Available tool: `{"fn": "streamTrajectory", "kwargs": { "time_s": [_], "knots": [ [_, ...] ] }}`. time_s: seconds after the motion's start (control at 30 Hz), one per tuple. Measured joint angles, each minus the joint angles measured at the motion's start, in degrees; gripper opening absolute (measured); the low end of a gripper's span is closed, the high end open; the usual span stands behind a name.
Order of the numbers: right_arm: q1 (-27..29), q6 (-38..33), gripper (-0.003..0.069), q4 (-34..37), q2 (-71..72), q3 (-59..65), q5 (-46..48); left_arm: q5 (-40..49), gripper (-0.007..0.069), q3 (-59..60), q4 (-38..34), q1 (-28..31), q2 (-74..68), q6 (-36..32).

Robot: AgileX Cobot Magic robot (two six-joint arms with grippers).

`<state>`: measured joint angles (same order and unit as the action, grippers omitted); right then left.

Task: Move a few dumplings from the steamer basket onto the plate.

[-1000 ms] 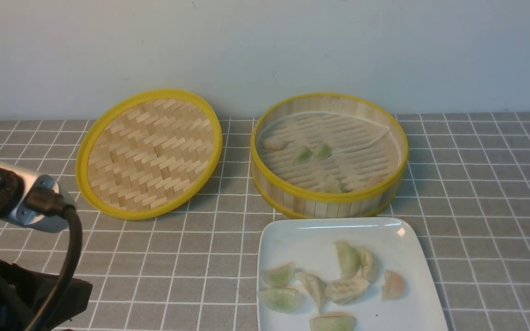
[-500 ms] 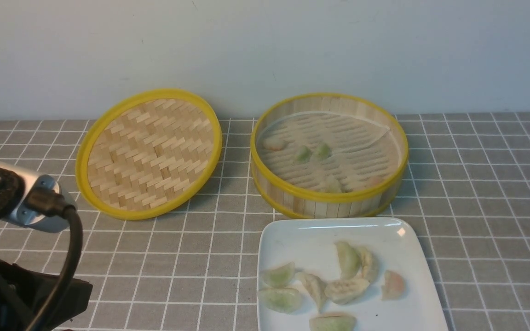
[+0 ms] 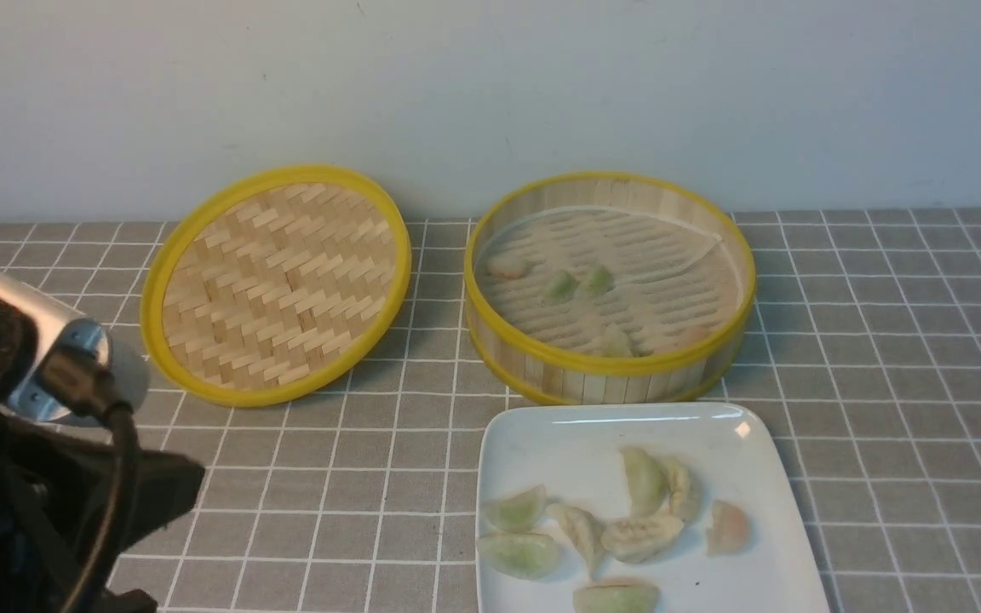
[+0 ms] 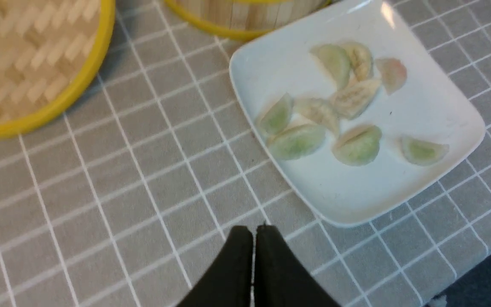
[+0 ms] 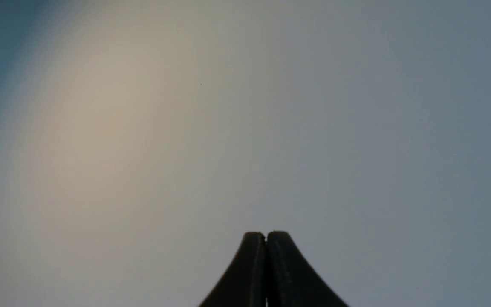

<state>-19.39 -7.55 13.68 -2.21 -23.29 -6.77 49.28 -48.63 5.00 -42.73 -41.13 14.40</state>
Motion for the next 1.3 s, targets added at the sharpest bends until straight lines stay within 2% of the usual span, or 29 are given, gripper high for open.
{"fn": "streamTrajectory", "kwargs": {
  "time_s": [0.03, 0.2, 0.37, 0.4, 0.5, 0.7, 0.93, 1.3],
  "knots": [
    [0.0, 0.0, -0.0014, 0.0, 0.0, 0.0, 0.0, -3.8, -0.0005, 0.5, -0.7, 1.4, 1.4, -3.9],
    [0.0, 0.0, -0.0014, 0.0, 0.0, 0.0, 0.0, -13.1, -0.0005, 4.4, -4.4, 8.7, 6.7, -11.2],
    [0.0, 0.0, -0.0014, 0.0, 0.0, 0.0, 0.0, -25.5, -0.0005, 18.1, -11.1, 23.2, 17.4, -17.9],
    [0.0, 0.0, -0.0014, 0.0, 0.0, 0.0, 0.0, -26.2, -0.0005, 18.7, -11.4, 23.7, 17.9, -18.2],
    [0.0, 0.0, -0.0014, 0.0, 0.0, 0.0, 0.0, -30.1, -0.0005, 29.3, -12.7, 32.2, 27.0, -20.0],
    [0.0, 0.0, -0.0014, 0.0, 0.0, 0.0, 0.0, -30.4, -0.0005, 42.8, -13.2, 40.8, 39.4, -20.6],
    [0.0, 0.0, -0.0014, 0.0, 0.0, 0.0, 0.0, -30.6, -0.0005, 50.2, -13.3, 45.0, 41.7, -21.4],
    [0.0, 0.0, -0.0014, 0.0, 0.0, 0.0, 0.0, -28.1, -0.0005, 50.2, -13.3, 43.8, 41.7, -21.6]
  ]
}}
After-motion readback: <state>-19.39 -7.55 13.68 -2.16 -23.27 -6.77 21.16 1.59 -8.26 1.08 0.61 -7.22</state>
